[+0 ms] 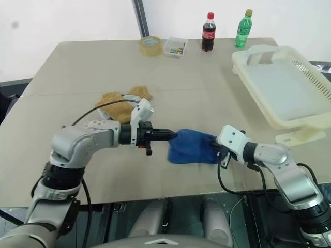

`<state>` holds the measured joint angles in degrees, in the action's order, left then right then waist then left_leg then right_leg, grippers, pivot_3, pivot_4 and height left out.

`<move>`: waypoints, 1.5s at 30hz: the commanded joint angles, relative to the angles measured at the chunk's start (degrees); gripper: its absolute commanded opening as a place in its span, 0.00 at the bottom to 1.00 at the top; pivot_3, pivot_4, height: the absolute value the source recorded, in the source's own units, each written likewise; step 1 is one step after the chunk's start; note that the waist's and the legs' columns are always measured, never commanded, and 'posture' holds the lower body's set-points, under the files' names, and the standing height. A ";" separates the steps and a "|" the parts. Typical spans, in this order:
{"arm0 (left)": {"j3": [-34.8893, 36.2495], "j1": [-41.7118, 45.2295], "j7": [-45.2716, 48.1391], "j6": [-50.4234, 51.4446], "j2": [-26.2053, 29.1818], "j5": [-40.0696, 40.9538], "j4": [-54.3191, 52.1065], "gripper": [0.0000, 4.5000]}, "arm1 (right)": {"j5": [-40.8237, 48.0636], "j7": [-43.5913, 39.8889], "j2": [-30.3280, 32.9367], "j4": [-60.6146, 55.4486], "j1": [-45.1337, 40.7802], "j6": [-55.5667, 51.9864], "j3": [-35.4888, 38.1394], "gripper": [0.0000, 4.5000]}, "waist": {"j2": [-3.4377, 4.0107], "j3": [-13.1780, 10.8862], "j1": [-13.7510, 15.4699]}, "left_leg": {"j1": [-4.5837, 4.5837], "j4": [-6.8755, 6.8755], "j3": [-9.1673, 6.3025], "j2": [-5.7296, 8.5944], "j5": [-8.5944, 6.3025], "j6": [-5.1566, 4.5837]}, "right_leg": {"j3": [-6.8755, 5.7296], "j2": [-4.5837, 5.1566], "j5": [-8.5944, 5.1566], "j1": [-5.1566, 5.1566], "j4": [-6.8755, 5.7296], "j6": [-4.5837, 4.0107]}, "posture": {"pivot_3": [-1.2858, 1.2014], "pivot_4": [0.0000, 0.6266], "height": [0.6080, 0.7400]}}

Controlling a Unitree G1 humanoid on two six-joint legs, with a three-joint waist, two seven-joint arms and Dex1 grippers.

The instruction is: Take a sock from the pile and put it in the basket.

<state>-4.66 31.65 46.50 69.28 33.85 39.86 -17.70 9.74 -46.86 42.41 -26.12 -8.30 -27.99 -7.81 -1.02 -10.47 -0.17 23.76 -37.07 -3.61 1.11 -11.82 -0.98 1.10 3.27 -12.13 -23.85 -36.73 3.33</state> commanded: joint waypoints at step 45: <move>-2.93 -6.53 6.79 -8.46 -3.93 5.21 1.60 0.72 | -2.13 -3.81 -3.22 6.37 -2.20 2.72 -7.37 0.00 | -0.20 0.19 -0.42 | -0.16 -0.02 0.03 -0.15 0.00 0.01 | 0.04 -0.07 -0.06 0.15 -0.01 -0.20 | 0.52 0.24 1.00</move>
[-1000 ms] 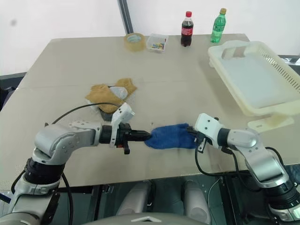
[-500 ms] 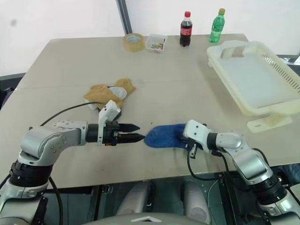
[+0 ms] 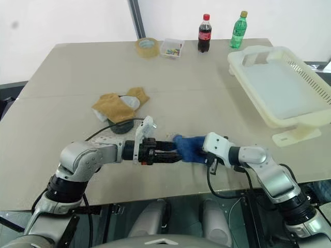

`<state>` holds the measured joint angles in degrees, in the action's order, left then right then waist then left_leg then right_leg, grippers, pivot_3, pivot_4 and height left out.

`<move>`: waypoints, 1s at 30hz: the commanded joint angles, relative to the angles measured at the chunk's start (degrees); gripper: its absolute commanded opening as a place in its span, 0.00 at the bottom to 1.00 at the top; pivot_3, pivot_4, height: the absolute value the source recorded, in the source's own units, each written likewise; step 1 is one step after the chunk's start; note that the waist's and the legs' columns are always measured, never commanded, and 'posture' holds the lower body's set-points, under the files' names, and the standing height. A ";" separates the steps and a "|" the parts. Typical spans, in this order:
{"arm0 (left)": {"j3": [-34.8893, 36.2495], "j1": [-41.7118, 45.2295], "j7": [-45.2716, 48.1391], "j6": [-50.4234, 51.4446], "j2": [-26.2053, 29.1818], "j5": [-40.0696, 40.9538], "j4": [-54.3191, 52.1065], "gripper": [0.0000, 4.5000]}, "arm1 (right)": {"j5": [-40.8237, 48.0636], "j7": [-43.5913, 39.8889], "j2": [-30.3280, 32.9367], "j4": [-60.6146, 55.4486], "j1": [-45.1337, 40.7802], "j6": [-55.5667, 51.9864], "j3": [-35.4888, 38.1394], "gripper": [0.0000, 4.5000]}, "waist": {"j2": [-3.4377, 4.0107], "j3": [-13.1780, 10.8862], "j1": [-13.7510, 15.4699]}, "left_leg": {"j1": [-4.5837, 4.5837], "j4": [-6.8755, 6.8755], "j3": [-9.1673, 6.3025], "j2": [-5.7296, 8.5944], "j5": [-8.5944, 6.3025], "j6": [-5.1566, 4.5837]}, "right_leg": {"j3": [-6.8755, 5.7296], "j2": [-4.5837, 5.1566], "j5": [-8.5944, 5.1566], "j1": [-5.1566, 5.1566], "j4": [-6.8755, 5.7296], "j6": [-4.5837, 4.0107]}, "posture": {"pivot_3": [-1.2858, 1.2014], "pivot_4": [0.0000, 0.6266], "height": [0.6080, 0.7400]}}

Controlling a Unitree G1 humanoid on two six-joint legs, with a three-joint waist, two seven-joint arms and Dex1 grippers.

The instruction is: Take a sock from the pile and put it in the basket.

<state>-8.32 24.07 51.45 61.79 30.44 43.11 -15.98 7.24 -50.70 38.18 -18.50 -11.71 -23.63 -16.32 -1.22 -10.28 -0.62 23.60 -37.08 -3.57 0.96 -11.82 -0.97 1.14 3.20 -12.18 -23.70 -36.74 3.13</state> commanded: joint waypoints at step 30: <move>0.15 2.25 7.62 -2.79 4.31 -2.16 5.23 0.72 | 2.75 3.03 3.44 -8.20 8.20 -5.88 7.05 0.00 | 0.09 -0.06 -0.02 | 0.08 0.01 -0.02 -0.08 0.00 -0.01 | -0.03 -0.06 -0.03 -0.09 0.04 0.04 | 0.52 0.24 1.00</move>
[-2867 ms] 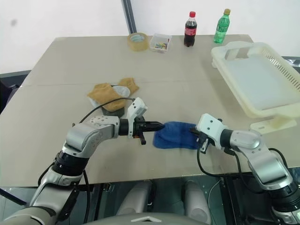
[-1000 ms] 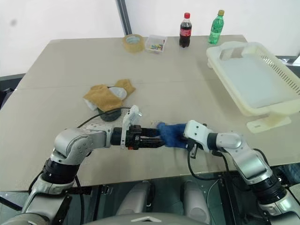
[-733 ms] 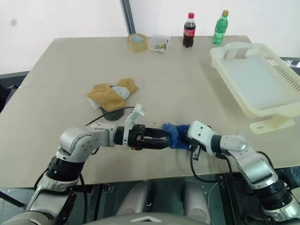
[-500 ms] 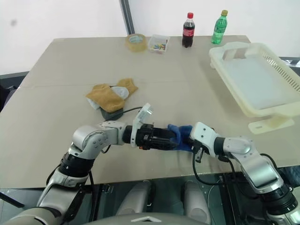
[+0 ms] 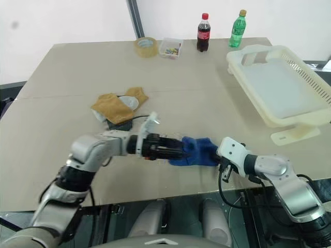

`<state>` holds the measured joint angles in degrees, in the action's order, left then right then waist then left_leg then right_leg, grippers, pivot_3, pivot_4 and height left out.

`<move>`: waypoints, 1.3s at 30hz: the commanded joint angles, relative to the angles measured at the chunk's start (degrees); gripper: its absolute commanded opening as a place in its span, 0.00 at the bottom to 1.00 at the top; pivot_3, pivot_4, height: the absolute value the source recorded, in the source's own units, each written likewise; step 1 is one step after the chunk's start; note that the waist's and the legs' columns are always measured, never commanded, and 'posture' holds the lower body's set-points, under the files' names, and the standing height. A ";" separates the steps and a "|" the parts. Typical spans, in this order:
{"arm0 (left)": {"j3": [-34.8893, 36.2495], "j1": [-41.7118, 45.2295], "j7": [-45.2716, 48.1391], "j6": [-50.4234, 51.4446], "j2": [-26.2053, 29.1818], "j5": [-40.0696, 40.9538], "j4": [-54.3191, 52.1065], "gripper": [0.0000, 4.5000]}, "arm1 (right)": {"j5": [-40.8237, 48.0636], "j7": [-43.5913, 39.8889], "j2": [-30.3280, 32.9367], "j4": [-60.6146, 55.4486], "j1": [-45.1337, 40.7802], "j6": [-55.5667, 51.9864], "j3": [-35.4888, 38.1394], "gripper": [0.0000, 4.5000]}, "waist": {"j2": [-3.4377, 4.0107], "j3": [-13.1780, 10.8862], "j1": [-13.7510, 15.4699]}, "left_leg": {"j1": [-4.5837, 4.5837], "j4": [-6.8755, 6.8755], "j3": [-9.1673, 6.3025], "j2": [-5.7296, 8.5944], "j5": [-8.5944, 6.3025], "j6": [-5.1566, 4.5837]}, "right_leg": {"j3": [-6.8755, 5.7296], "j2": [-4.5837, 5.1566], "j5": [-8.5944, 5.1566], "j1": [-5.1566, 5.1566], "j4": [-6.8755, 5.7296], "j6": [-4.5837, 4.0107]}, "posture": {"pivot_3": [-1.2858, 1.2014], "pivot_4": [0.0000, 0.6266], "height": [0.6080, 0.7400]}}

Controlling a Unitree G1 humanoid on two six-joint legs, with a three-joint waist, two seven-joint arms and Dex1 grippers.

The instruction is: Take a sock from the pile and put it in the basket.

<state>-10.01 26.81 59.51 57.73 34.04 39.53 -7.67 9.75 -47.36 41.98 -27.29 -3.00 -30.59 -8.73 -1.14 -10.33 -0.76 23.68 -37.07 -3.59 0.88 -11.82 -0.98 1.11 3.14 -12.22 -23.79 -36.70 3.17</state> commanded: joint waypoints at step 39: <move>-10.09 6.26 7.50 -18.00 -13.41 -10.47 8.64 0.72 | 2.92 -0.56 -1.07 -2.03 0.62 -0.48 -0.29 0.00 | -0.02 0.01 0.16 | 0.03 -0.02 0.03 0.04 0.00 0.00 | -0.02 0.00 0.00 0.05 0.06 0.01 | 0.52 0.24 1.00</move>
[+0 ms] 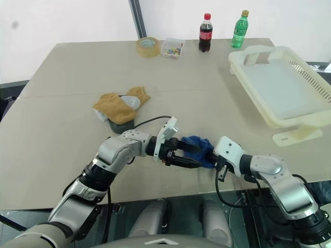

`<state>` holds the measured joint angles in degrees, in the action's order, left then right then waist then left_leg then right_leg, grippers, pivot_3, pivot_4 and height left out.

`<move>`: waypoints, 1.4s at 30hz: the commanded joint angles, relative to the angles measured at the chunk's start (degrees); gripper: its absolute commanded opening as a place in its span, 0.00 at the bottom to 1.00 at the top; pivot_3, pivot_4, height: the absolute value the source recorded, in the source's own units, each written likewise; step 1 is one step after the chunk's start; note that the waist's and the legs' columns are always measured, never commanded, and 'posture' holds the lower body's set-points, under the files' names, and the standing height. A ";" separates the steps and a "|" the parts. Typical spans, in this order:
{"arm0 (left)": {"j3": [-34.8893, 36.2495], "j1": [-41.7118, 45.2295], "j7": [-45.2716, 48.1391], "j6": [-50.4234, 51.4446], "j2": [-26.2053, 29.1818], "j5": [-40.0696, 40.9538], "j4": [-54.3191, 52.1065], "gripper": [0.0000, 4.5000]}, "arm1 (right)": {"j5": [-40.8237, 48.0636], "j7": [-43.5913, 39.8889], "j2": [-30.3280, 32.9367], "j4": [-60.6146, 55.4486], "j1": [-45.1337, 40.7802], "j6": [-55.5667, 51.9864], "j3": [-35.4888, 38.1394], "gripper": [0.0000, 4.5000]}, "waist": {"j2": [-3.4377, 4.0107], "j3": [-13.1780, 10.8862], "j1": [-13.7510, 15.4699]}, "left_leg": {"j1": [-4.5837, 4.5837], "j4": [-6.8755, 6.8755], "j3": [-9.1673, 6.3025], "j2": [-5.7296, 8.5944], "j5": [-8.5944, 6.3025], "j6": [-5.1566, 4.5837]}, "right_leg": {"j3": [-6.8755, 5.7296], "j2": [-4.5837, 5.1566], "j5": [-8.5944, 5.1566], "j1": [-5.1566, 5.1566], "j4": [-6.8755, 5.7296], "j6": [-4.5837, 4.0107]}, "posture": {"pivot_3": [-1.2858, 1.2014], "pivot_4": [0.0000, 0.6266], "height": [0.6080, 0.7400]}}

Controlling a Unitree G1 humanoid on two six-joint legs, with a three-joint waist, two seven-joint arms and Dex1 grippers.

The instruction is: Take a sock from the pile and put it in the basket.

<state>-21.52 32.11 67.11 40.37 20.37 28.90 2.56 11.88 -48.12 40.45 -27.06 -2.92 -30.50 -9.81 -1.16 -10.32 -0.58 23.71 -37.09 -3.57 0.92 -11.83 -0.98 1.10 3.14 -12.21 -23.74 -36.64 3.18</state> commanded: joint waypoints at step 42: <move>0.71 -2.17 0.93 -9.33 1.96 -5.90 -4.23 0.72 | -0.20 -0.99 -0.31 1.23 -1.97 2.17 -1.48 0.00 | 0.03 0.00 0.08 | 0.00 -0.01 -0.01 0.01 0.00 0.00 | -0.01 0.01 0.01 0.01 0.01 0.01 | 0.52 0.24 1.00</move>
<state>-19.46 29.58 67.78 31.82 23.30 23.44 -0.91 11.55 -49.28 40.23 -24.65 -5.07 -28.53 -11.30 -1.13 -10.32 -0.50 23.71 -37.11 -3.58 0.94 -11.83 -0.99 1.09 3.15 -12.20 -23.72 -36.63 3.19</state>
